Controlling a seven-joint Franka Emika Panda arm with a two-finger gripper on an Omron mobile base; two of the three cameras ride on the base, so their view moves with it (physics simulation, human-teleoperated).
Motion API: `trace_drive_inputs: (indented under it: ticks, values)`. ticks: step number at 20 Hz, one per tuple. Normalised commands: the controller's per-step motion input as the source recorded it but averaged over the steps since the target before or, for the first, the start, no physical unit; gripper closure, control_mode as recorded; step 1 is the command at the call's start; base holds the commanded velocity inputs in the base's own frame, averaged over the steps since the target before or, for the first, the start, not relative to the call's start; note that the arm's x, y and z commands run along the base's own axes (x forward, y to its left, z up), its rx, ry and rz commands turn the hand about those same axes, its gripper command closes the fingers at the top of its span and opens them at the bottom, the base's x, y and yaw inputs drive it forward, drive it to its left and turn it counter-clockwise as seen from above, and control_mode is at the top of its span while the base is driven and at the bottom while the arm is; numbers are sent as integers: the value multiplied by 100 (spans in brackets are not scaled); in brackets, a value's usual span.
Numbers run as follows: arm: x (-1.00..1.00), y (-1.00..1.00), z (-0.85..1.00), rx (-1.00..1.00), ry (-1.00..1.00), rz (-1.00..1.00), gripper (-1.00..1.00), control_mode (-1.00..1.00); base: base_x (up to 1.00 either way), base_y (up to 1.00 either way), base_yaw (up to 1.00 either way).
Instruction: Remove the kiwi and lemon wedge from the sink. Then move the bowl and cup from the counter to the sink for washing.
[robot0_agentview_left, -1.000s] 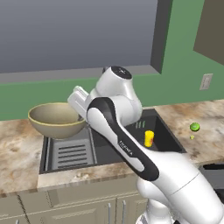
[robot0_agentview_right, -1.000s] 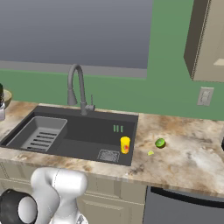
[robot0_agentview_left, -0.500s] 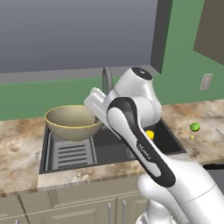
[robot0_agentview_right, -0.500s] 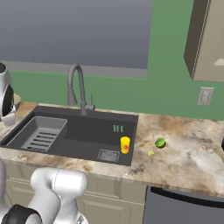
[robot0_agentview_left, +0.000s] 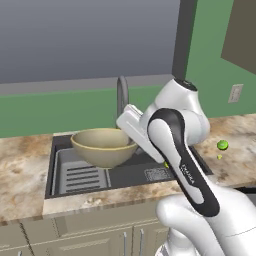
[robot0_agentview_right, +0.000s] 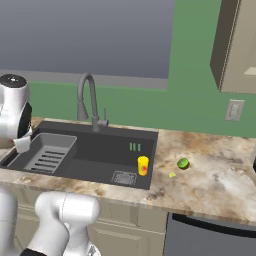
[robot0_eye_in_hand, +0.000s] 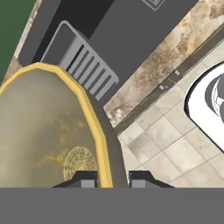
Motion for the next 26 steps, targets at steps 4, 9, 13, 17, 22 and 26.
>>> trace_drive_inputs:
  ticks: [4,9,13,17,22,26]
  values:
    - [-11,-47,-6,0,13,0,100,-100,0,0,0]
    - [-10,-51,-6,0,16,0,100,-100,0,0,0]
    - [-7,-53,-8,0,18,0,100,-100,0,0,0]
    - [-6,-52,-8,0,18,0,100,-100,0,0,0]
    - [-9,-54,-7,0,11,0,100,-100,0,0,0]
    - [-11,-54,-8,0,6,0,100,-100,0,0,0]
